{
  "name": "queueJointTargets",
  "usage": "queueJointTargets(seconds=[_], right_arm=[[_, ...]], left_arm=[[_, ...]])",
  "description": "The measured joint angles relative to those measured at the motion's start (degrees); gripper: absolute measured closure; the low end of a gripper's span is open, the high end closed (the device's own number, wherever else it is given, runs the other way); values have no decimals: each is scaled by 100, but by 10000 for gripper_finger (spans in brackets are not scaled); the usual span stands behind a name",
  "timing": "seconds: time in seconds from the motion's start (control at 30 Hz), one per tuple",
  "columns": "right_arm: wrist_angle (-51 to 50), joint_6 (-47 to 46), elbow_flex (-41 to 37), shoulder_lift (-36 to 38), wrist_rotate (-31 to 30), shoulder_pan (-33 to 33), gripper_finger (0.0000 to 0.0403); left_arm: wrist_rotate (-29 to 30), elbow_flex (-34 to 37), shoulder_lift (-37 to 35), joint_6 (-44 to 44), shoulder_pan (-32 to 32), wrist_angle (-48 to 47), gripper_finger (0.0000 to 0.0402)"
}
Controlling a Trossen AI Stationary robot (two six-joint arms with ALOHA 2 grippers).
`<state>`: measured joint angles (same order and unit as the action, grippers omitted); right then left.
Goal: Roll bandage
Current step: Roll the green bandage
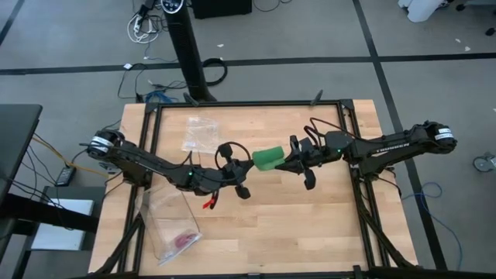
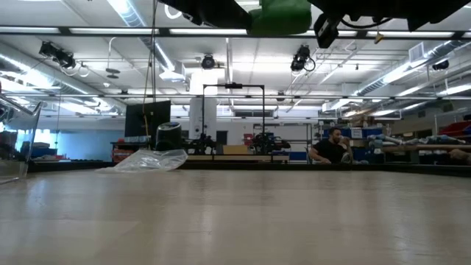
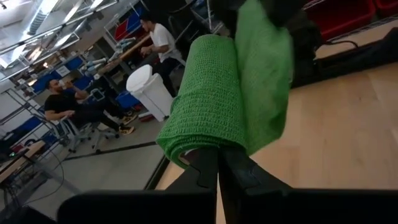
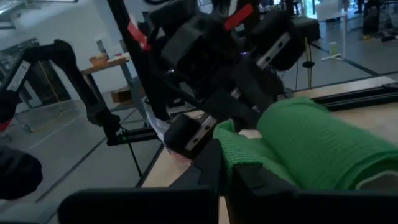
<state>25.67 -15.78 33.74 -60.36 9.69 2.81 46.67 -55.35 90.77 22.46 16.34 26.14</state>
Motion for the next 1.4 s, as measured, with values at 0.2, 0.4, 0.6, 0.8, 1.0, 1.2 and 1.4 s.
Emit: queueJointTargets(seconds=[0.2, 0.4, 0.6, 0.8, 1.0, 1.2, 1.4], right_arm=[[3, -205, 0, 0, -402, -77, 374], [23, -270, 0, 2, -675, -148, 319], [216, -343, 0, 0, -690, -147, 263], [185, -367, 0, 0, -693, -147, 233], [-58, -362, 0, 0, -689, -147, 239], [-241, -201, 0, 0, -700, -137, 248], [-289, -87, 0, 0, -723, -86, 230]], left_arm=[[-107, 0, 89, -1, 11, 142, 398], [-212, 0, 91, -20, 96, 228, 398], [-345, 0, 91, -128, 112, 239, 398], [-601, 0, 91, -254, 125, 274, 398], [-973, 2, 91, -531, 125, 242, 398], [-1007, 2, 91, -929, 129, 214, 398], [-1012, 3, 91, -1211, 131, 146, 398]])
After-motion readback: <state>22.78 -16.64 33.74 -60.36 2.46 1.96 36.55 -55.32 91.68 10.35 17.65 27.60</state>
